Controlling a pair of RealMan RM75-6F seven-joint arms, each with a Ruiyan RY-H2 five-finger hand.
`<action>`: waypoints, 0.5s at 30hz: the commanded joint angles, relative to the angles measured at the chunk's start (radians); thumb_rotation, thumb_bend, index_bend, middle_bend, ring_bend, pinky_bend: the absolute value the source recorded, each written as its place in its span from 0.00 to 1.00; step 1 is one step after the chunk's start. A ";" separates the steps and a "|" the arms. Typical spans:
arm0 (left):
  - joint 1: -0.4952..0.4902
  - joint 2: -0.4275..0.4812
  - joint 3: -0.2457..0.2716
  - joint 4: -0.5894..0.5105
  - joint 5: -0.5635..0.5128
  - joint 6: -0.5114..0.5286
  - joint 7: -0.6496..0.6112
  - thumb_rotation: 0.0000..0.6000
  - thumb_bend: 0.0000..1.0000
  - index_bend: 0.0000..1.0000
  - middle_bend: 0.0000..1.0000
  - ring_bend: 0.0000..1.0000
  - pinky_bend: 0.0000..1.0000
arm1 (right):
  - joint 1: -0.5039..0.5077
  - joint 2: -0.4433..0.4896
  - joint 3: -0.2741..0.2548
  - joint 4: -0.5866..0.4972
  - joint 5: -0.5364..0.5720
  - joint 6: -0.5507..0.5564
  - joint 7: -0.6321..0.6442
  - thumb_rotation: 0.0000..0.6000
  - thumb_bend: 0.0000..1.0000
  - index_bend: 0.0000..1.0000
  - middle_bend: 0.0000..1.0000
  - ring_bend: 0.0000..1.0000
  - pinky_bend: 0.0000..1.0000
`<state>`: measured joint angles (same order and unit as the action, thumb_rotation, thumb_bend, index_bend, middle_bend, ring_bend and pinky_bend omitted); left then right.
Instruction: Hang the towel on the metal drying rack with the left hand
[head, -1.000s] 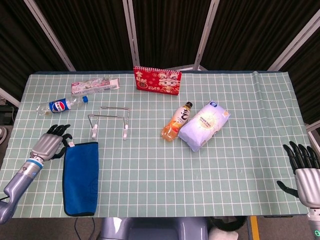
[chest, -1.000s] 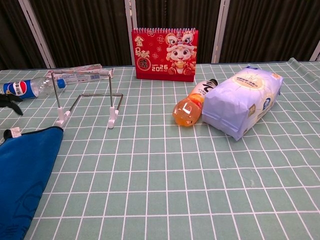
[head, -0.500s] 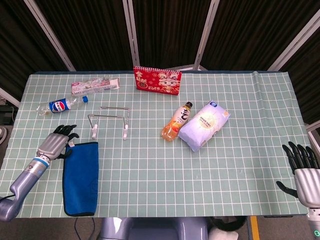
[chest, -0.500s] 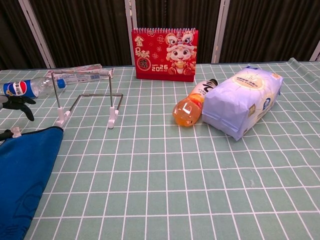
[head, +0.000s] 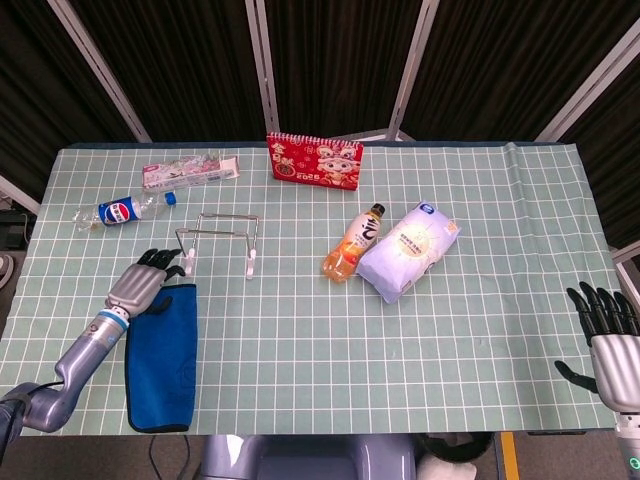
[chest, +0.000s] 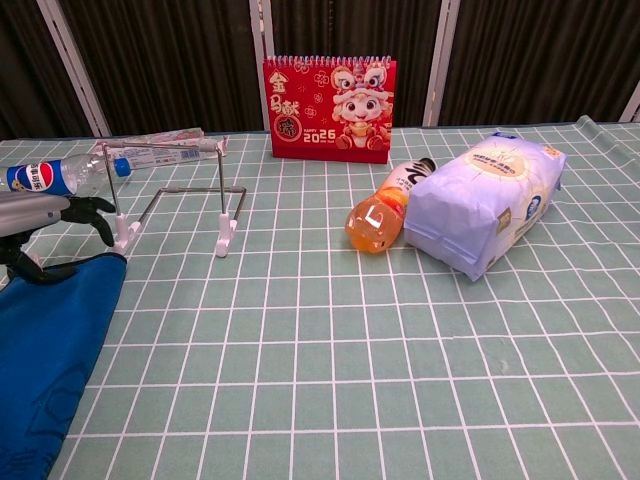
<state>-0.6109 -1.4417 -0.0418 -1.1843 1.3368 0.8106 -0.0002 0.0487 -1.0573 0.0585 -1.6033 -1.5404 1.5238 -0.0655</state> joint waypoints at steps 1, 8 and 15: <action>-0.009 -0.016 -0.005 0.005 -0.013 -0.013 0.018 1.00 0.48 0.27 0.00 0.00 0.00 | 0.000 0.000 0.000 0.000 0.001 -0.001 -0.001 1.00 0.00 0.03 0.00 0.00 0.00; -0.016 -0.046 -0.009 0.016 -0.034 -0.018 0.052 1.00 0.48 0.27 0.00 0.00 0.00 | 0.001 -0.001 0.001 0.001 0.006 -0.003 -0.003 1.00 0.00 0.03 0.00 0.00 0.00; -0.014 -0.062 -0.008 0.022 -0.047 -0.025 0.045 1.00 0.48 0.27 0.00 0.00 0.00 | 0.004 -0.004 0.000 0.003 0.008 -0.010 -0.007 1.00 0.00 0.03 0.00 0.00 0.00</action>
<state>-0.6248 -1.5029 -0.0492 -1.1628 1.2904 0.7857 0.0456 0.0523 -1.0609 0.0586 -1.6007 -1.5325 1.5140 -0.0723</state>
